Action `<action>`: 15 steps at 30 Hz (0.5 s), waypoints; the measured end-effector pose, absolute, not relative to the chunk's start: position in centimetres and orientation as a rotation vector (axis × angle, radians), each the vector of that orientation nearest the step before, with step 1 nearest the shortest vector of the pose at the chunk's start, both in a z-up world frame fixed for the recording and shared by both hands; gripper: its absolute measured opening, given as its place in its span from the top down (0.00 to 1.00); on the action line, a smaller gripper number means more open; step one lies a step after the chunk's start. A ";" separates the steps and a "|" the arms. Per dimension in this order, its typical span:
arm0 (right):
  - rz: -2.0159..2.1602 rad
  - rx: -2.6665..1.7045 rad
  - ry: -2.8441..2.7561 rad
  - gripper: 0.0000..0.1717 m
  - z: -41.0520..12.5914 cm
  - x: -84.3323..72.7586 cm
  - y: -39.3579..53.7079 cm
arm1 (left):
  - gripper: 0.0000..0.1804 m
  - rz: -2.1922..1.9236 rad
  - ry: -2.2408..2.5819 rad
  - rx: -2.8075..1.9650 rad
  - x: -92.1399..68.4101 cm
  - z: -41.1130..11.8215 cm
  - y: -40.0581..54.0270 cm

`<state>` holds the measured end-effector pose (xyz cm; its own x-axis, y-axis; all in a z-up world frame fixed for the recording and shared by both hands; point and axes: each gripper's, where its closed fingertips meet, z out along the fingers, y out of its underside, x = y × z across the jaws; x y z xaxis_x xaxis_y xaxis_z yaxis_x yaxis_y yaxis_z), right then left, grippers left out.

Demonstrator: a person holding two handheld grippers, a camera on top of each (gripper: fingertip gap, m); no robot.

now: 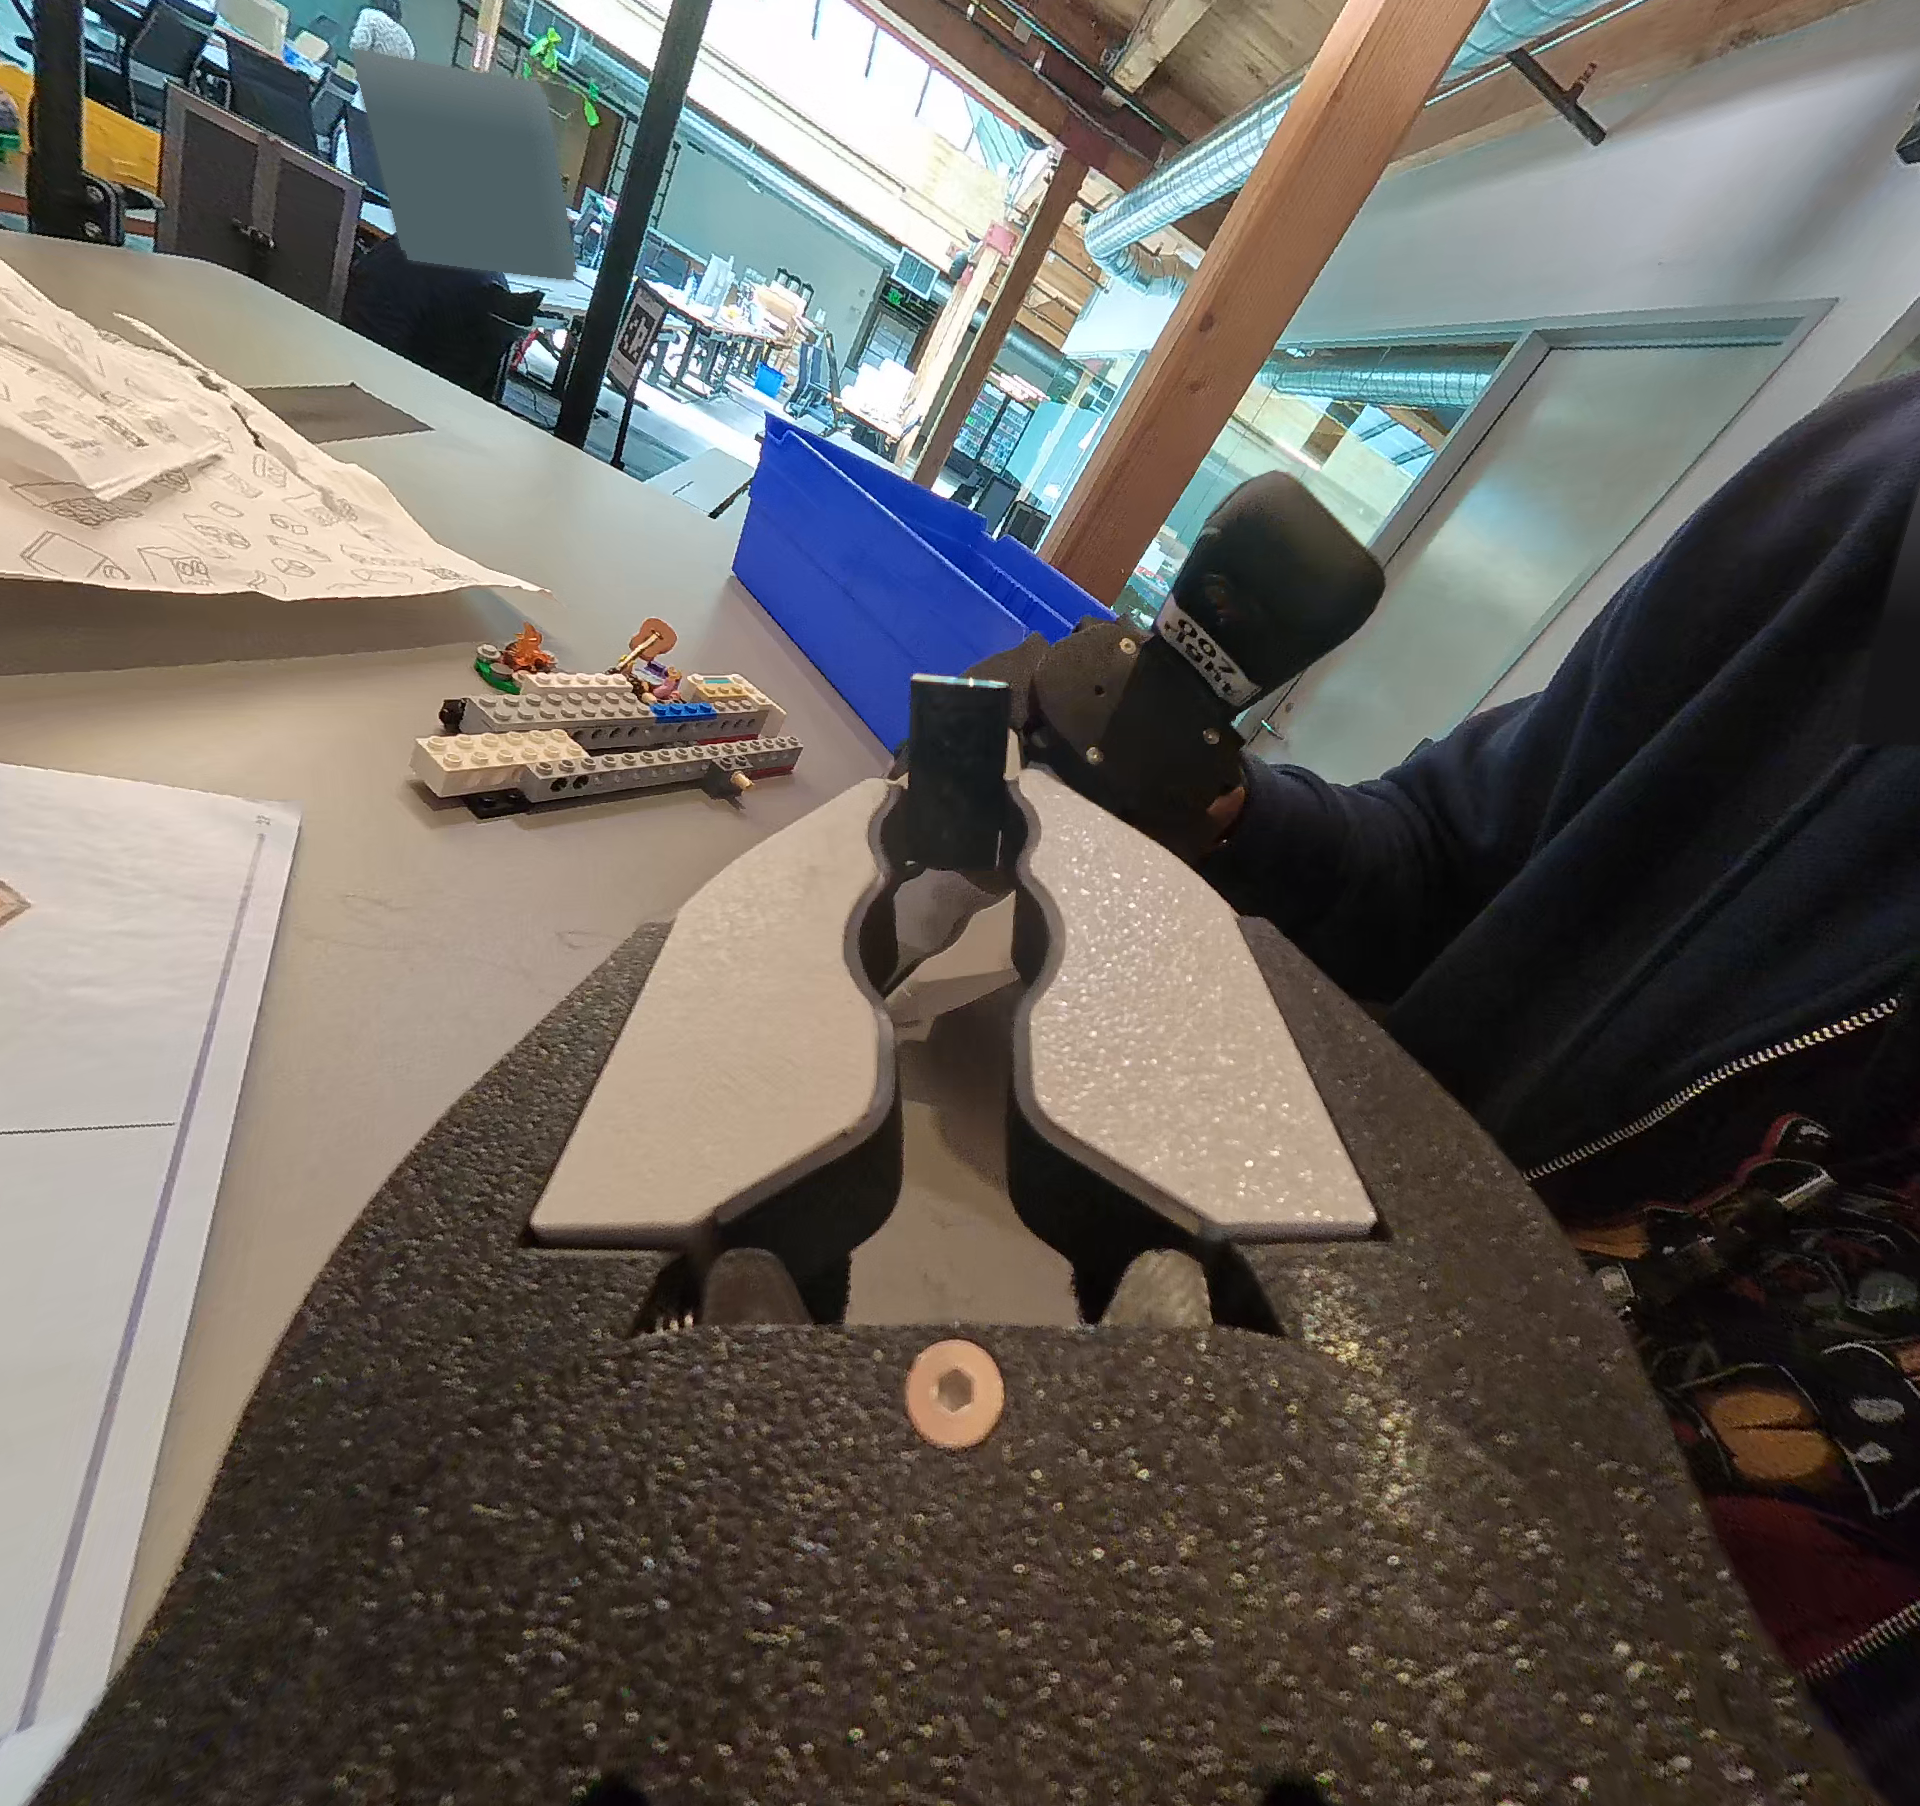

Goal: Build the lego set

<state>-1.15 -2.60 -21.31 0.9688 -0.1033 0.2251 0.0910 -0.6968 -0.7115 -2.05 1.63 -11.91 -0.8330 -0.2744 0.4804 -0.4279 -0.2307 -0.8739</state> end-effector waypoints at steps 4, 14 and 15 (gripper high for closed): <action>-0.321 -2.300 -0.057 0.90 -21.5 -0.8 -2.4 | 0.90 2.221 -1.880 0.865 -2.0 -12.0 1.6; -0.171 -2.386 -0.054 0.95 -22.3 -0.3 -1.9 | 0.90 2.222 -1.874 0.861 -2.1 -11.9 1.6; -0.096 -2.375 0.010 0.95 -22.2 -0.5 -1.7 | 0.90 2.221 -1.875 0.863 -2.1 -11.9 1.7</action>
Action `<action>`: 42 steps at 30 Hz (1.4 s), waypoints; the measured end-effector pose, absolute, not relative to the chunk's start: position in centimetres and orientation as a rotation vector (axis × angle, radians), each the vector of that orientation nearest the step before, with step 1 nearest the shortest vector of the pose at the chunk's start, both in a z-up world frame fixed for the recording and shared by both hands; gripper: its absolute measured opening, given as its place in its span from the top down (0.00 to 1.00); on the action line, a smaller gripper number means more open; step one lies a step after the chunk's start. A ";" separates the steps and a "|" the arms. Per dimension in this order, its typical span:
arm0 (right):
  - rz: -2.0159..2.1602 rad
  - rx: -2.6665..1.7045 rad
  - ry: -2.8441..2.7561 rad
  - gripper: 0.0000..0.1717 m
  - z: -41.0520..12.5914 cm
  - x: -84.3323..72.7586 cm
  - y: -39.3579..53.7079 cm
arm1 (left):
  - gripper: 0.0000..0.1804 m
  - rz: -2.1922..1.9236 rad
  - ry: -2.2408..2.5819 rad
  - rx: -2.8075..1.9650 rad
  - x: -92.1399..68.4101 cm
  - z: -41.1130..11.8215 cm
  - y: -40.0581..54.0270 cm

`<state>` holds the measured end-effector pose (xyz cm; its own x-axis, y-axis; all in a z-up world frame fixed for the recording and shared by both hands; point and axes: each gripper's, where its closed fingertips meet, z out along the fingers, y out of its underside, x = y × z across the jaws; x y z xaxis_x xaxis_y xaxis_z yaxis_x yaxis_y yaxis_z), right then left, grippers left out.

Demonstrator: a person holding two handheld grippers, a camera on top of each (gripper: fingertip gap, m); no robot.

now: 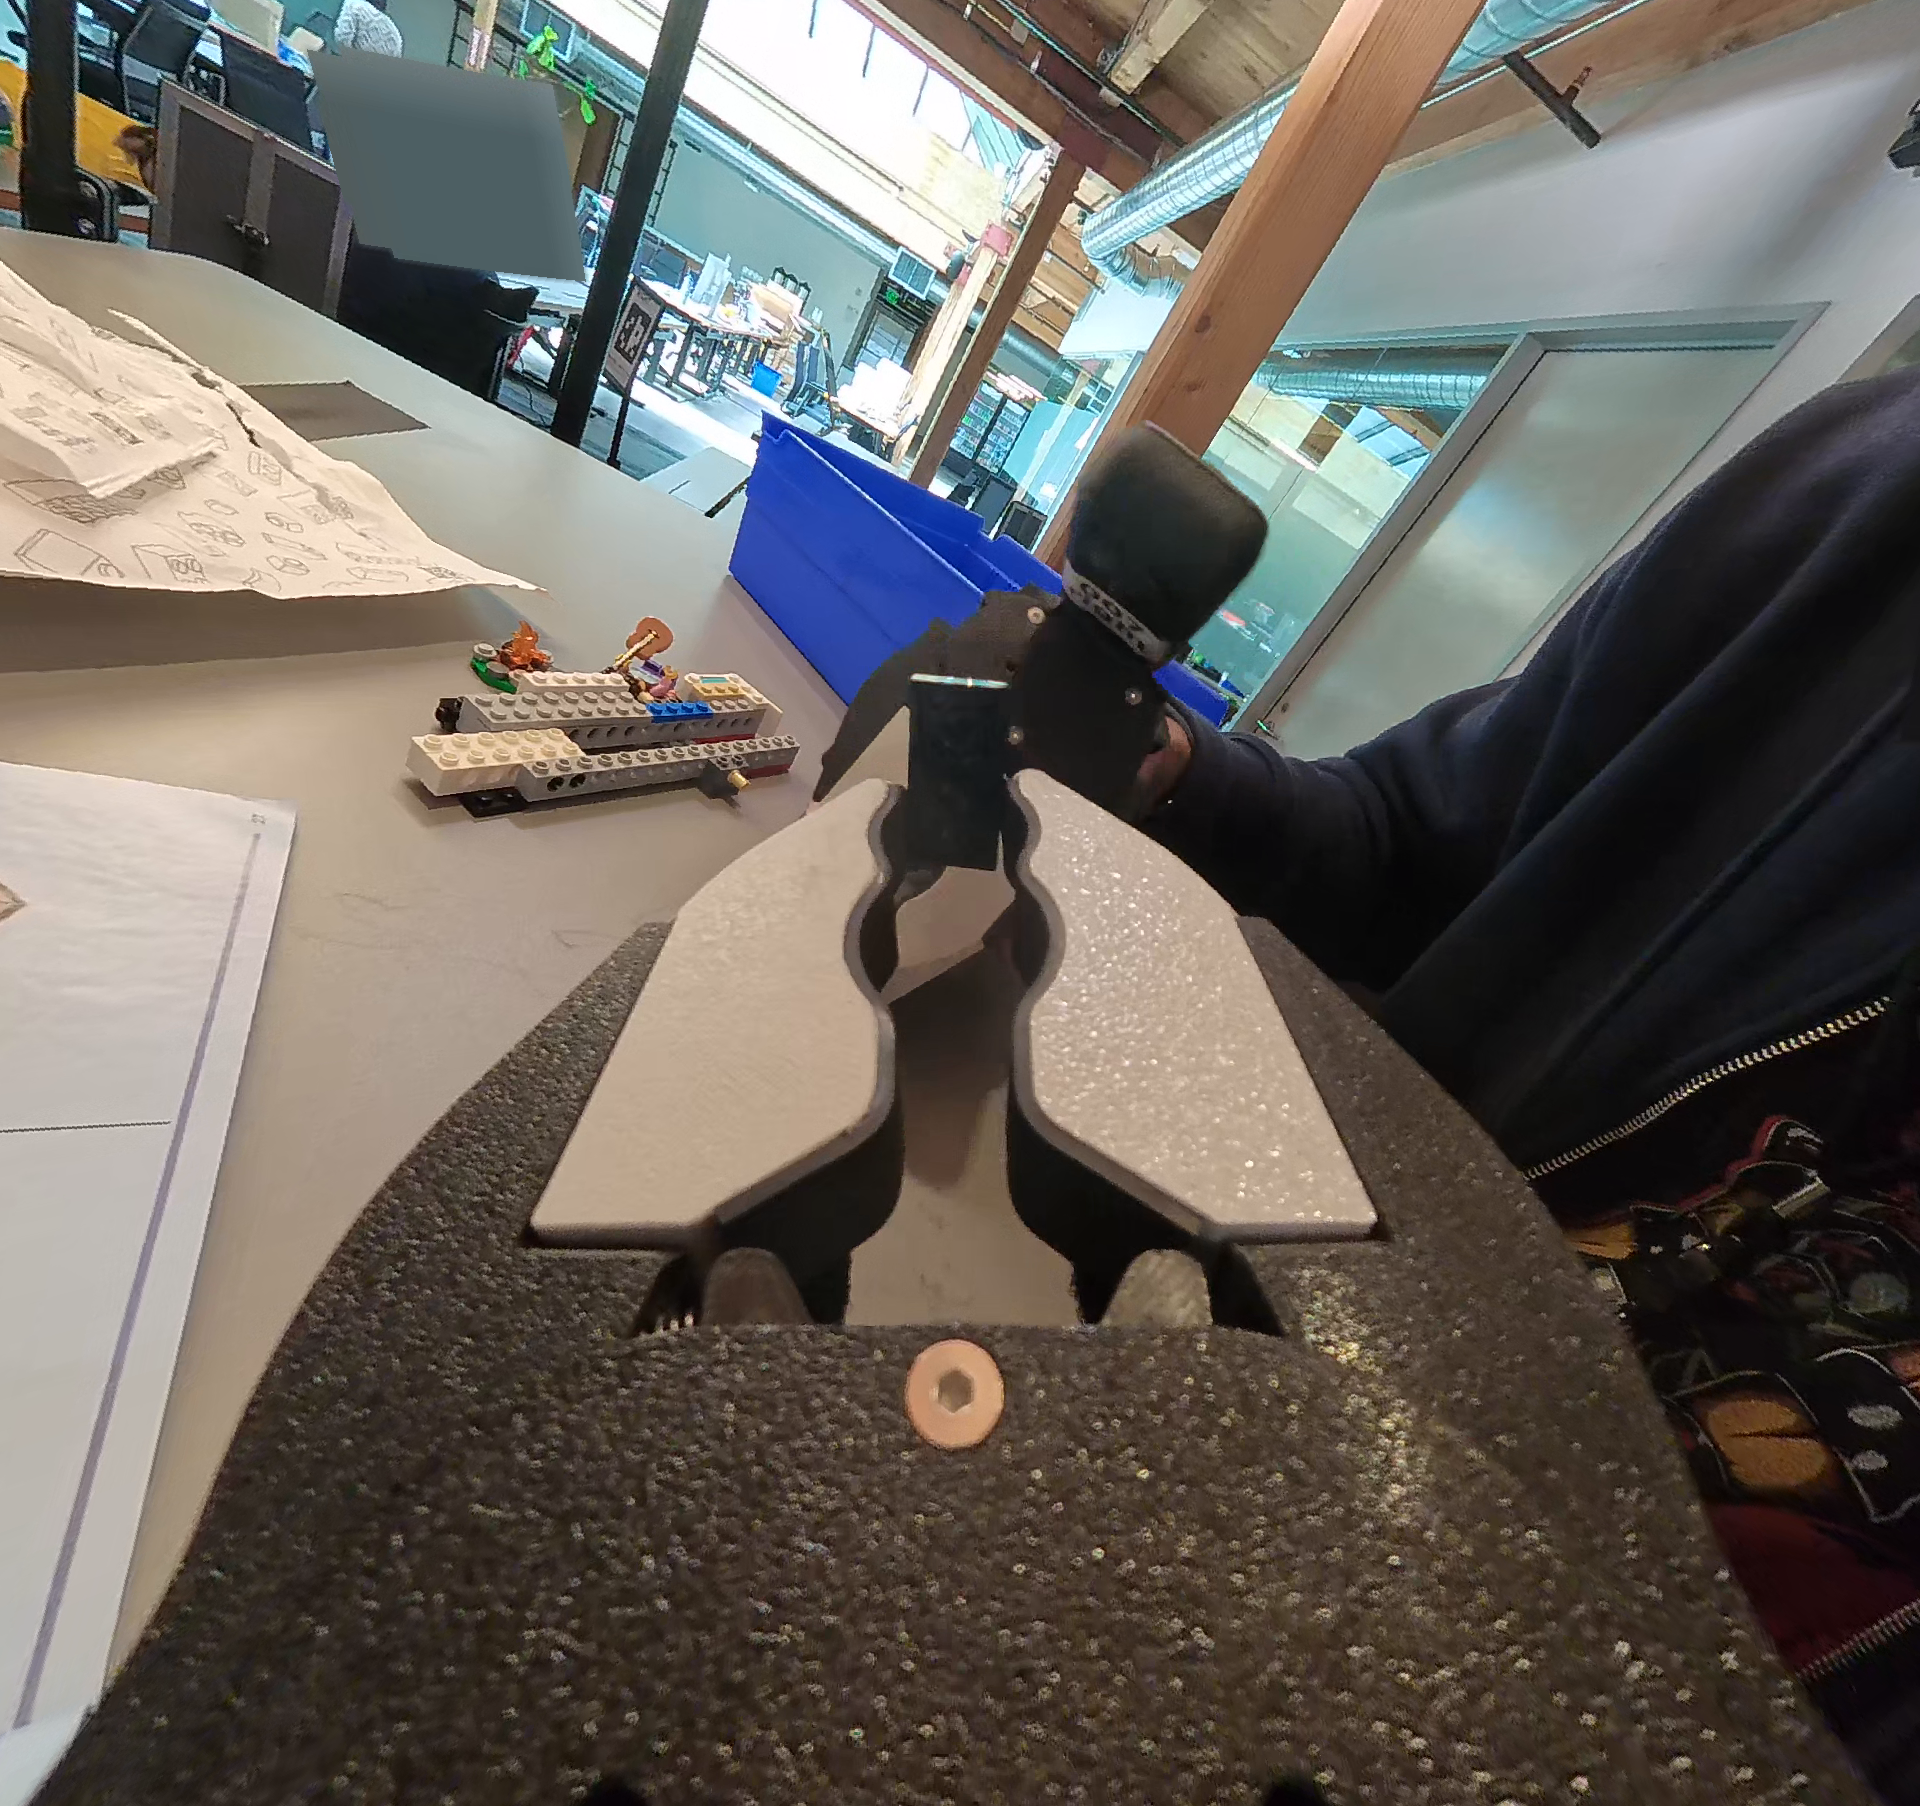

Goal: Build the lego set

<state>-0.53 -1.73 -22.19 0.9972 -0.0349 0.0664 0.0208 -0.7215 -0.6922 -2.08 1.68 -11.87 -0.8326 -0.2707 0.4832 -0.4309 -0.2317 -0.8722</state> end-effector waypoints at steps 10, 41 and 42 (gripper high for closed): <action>0.390 -2.149 0.594 0.93 -21.3 0.8 -1.5 | 0.90 2.217 -1.877 0.865 -2.1 -11.9 1.9; -0.175 -2.316 0.171 0.86 -22.1 2.1 -1.2 | 0.90 2.207 -1.864 0.866 -2.2 -12.0 1.8; -0.158 -2.313 0.181 0.86 -22.0 2.0 -1.1 | 0.90 2.207 -1.864 0.865 -2.2 -12.0 1.8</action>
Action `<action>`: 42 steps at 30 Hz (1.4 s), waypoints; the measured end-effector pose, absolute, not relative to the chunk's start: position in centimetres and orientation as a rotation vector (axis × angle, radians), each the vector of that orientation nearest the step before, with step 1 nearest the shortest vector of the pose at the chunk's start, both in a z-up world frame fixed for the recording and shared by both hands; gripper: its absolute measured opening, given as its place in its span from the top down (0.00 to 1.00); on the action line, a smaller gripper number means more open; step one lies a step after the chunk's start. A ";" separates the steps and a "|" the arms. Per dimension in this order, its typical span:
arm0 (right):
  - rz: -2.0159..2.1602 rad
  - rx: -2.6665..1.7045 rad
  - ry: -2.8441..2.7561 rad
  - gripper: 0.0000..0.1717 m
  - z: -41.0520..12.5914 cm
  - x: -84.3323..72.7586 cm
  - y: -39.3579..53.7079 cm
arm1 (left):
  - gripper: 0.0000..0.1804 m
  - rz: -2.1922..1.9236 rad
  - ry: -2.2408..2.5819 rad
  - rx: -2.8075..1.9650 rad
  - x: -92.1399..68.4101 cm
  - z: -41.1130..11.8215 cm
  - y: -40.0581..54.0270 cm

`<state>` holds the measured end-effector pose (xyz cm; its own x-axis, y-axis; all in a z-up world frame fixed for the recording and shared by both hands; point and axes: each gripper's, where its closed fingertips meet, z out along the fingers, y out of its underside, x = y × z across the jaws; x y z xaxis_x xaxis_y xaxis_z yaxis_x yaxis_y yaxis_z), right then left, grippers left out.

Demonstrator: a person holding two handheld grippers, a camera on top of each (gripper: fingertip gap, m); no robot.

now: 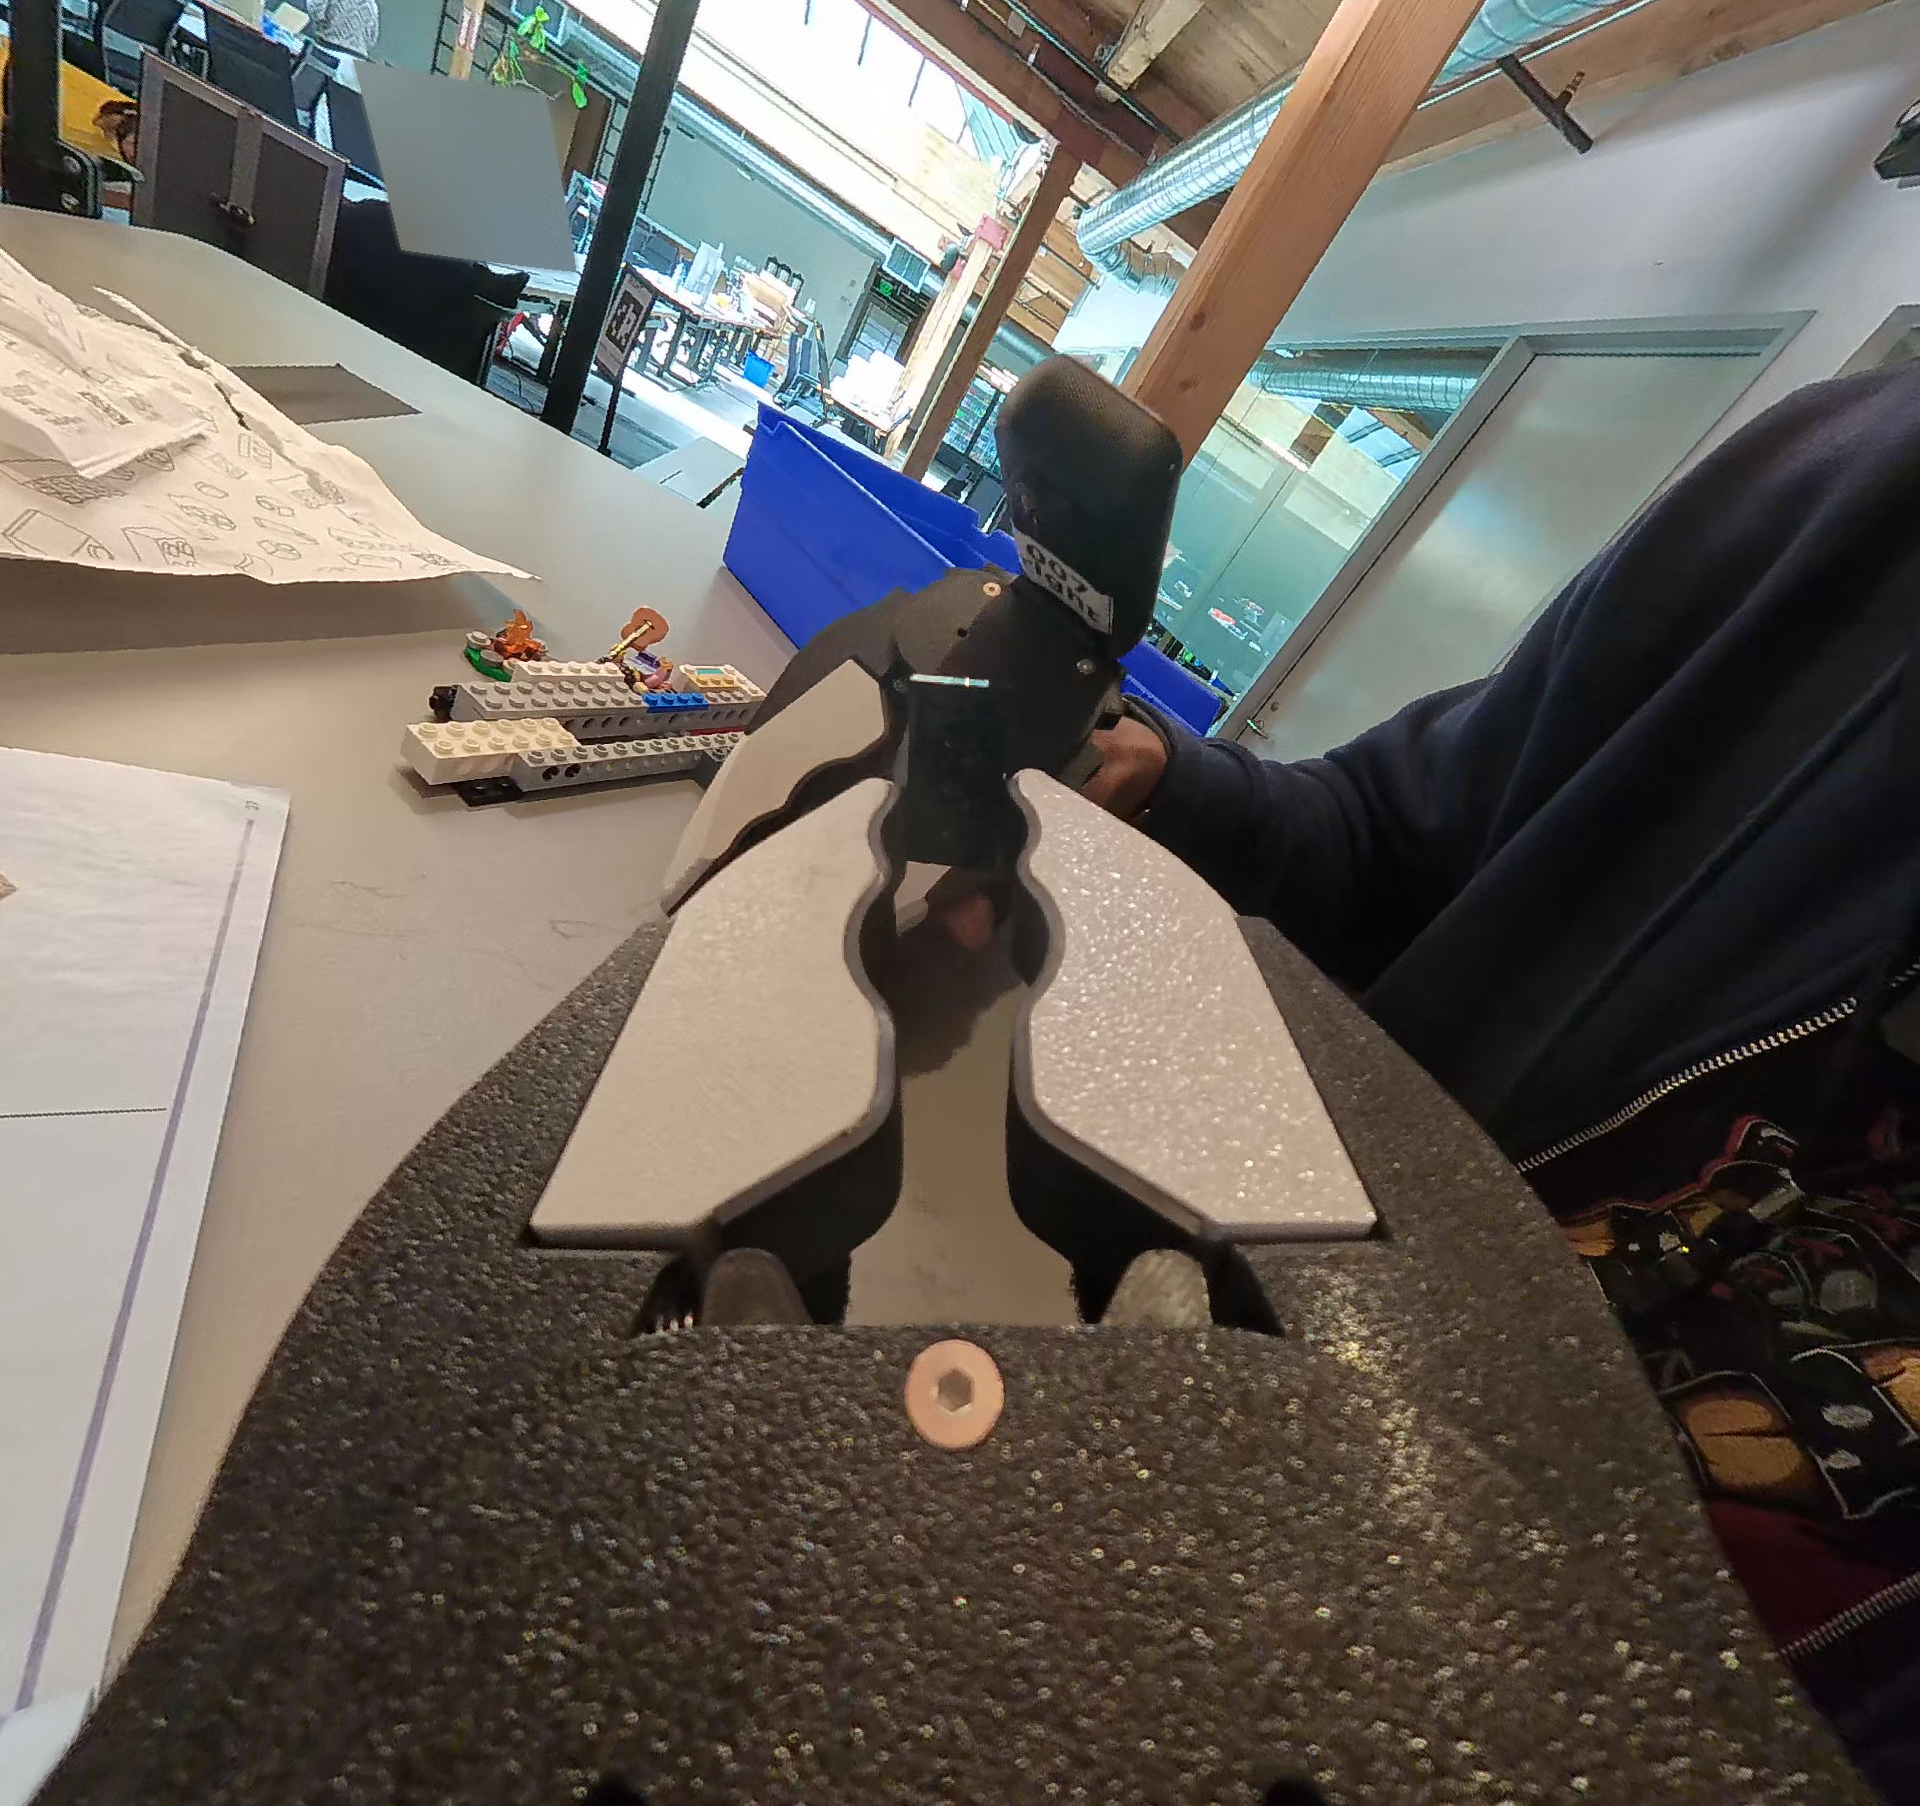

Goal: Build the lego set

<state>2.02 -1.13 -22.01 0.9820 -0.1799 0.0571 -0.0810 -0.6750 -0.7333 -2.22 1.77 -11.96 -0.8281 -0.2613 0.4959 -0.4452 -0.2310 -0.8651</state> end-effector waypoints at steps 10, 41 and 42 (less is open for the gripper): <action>-0.147 -2.346 0.119 0.90 -22.5 1.9 -1.1 | 0.91 2.234 -1.602 0.900 -1.9 -10.7 2.7; -0.206 -2.168 -0.760 0.90 -4.7 -2.1 0.2 | 0.91 2.180 -0.625 0.417 -4.0 -4.0 -1.6; -0.197 -2.176 -0.770 0.90 -4.8 -2.2 0.2 | 0.91 2.176 -0.637 0.414 -4.1 -4.0 -1.7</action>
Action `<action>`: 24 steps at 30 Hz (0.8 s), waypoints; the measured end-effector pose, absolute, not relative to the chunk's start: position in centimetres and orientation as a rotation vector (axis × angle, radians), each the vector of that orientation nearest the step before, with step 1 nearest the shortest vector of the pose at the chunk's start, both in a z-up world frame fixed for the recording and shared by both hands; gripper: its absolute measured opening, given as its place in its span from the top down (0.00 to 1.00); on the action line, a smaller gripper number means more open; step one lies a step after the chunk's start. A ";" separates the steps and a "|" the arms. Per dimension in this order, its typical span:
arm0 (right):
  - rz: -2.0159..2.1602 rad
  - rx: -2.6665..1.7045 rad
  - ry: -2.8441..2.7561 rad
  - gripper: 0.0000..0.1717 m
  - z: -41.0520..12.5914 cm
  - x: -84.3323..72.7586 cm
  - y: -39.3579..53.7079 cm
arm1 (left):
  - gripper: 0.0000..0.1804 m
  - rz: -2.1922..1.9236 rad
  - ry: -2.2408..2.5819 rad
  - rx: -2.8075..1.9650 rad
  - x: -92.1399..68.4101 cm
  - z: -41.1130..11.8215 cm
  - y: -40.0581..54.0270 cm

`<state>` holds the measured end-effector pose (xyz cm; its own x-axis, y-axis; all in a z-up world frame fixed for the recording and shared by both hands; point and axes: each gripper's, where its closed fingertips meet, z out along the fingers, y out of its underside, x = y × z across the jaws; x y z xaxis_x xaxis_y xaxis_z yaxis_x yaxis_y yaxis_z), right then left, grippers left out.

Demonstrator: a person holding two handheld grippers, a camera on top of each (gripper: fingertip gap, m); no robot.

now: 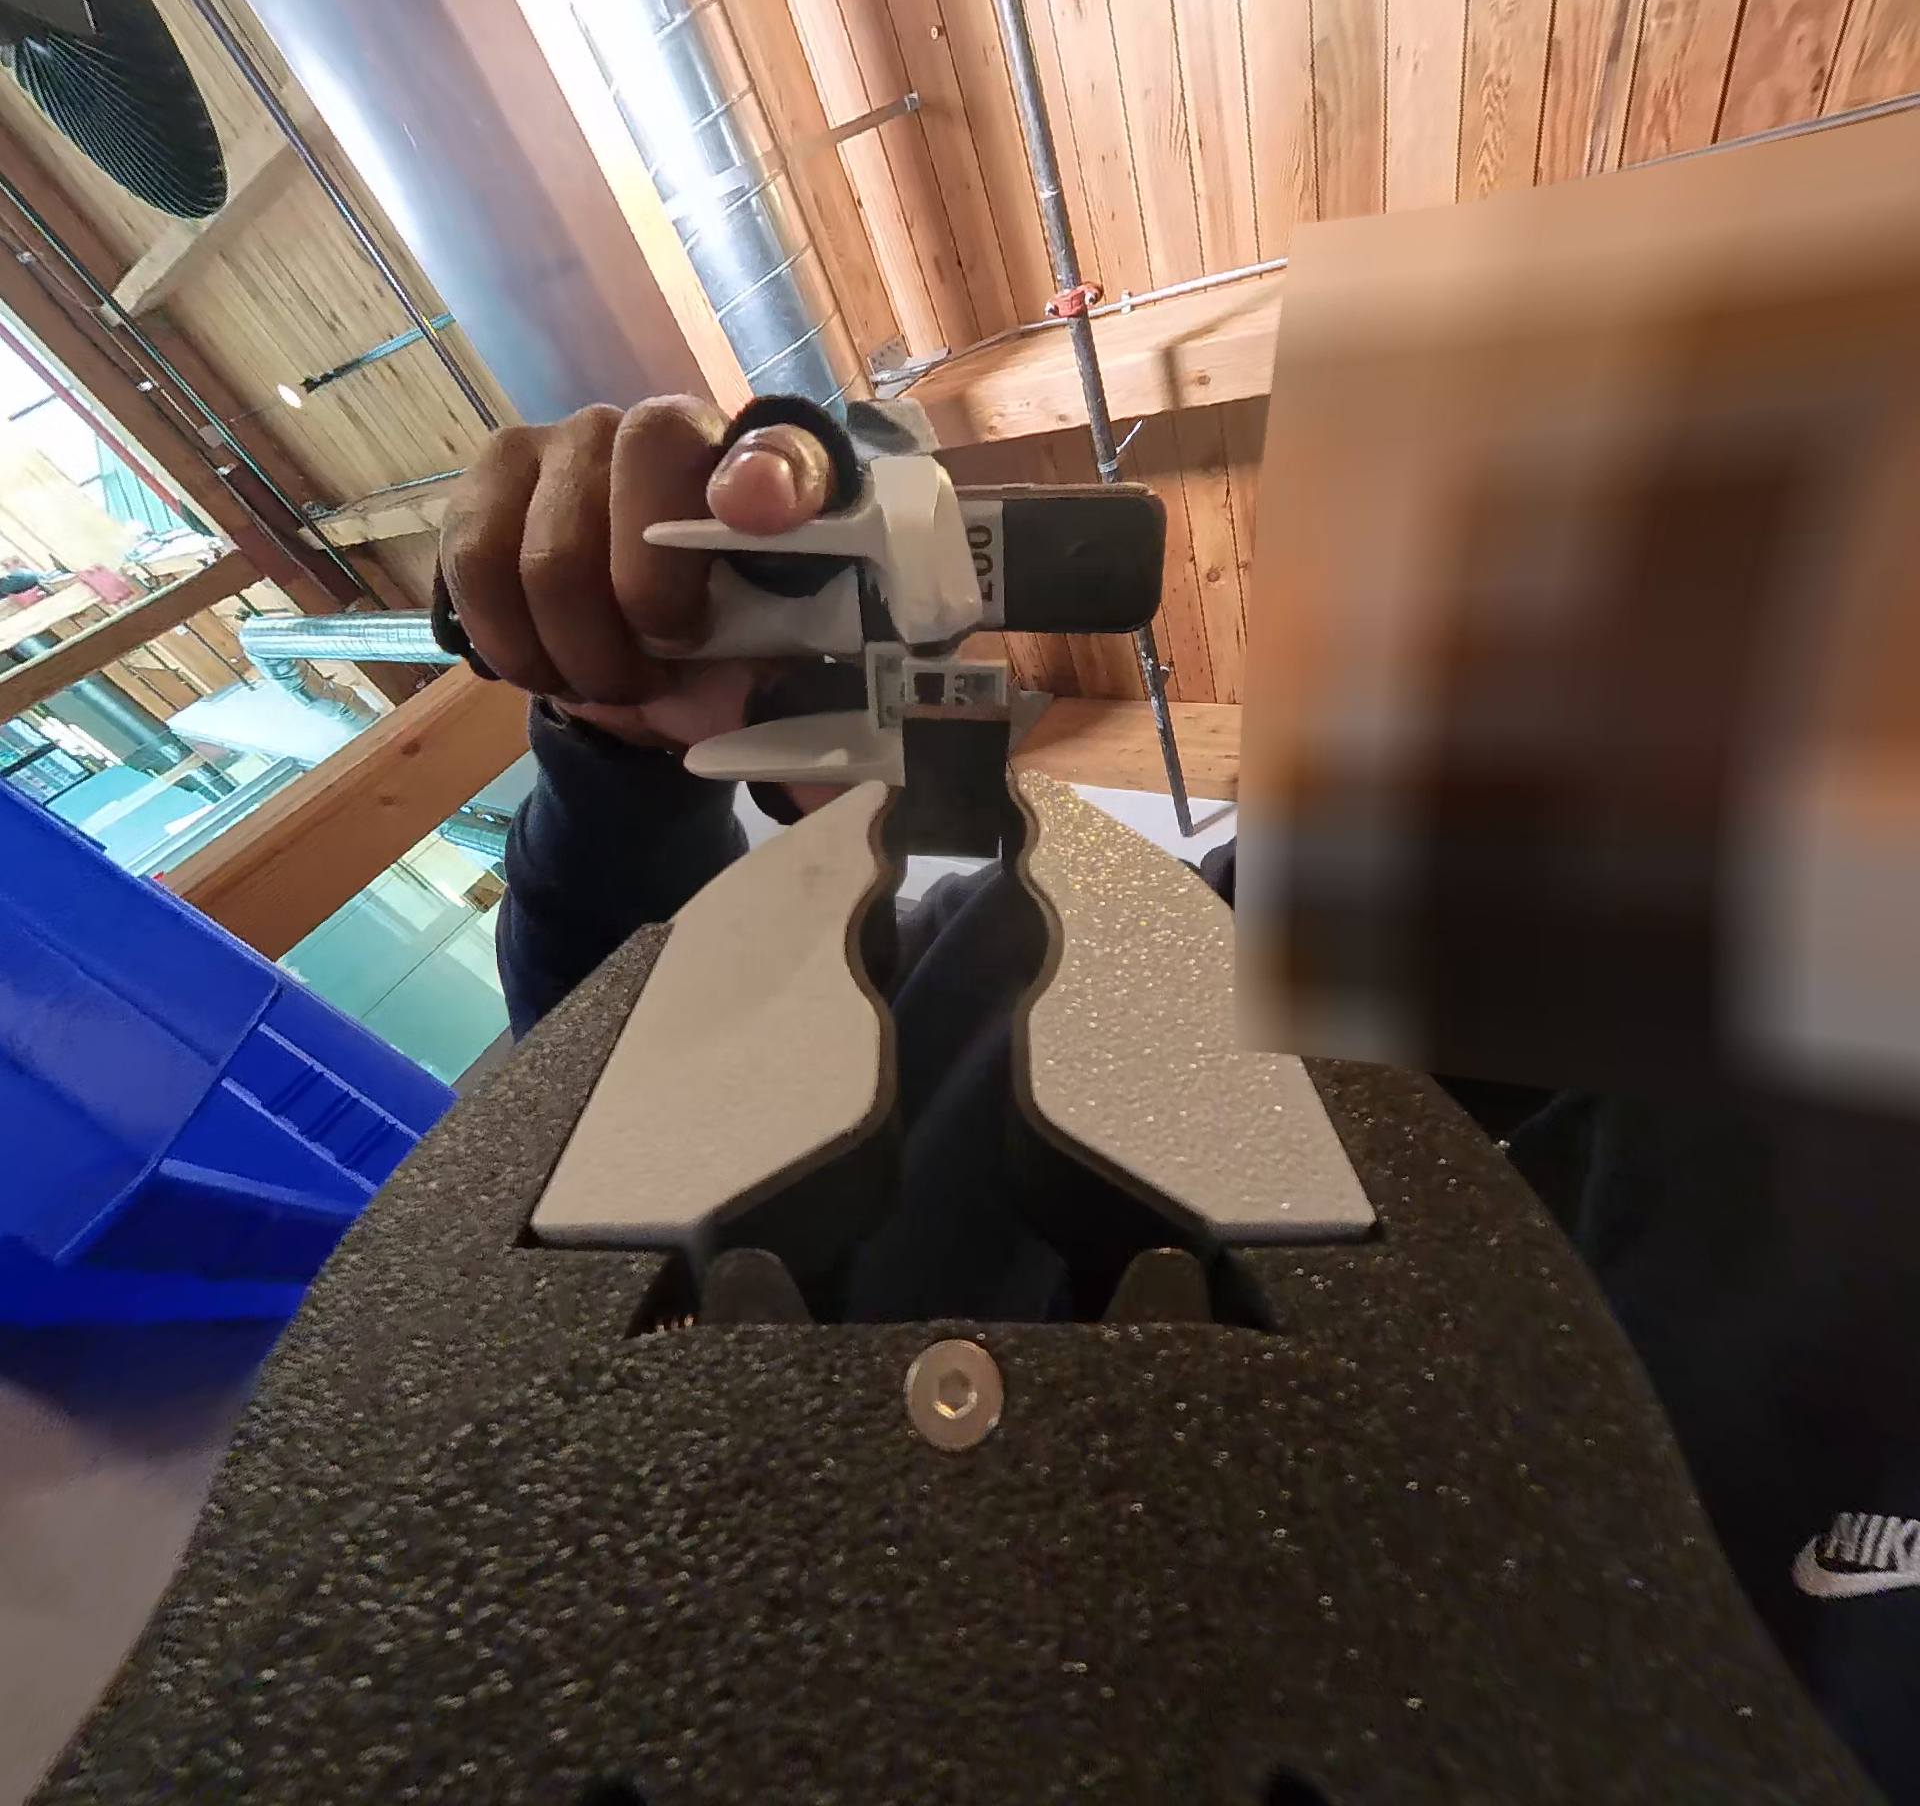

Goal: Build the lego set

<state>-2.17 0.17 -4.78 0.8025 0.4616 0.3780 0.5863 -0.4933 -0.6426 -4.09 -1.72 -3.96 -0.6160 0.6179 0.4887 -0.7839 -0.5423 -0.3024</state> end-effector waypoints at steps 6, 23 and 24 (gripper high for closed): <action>-0.085 -2.204 -0.834 0.90 -5.1 -2.9 -0.5 | 0.91 2.172 -0.737 0.412 -4.6 -4.2 -2.4; 0.125 -2.320 -0.957 0.90 -5.2 -4.9 -1.3 | 0.91 2.133 -0.820 0.306 -6.5 -4.0 -3.3; 0.123 -2.320 -0.959 0.90 -5.2 -4.9 -1.3 | 0.91 2.133 -0.818 0.301 -6.6 -3.9 -3.3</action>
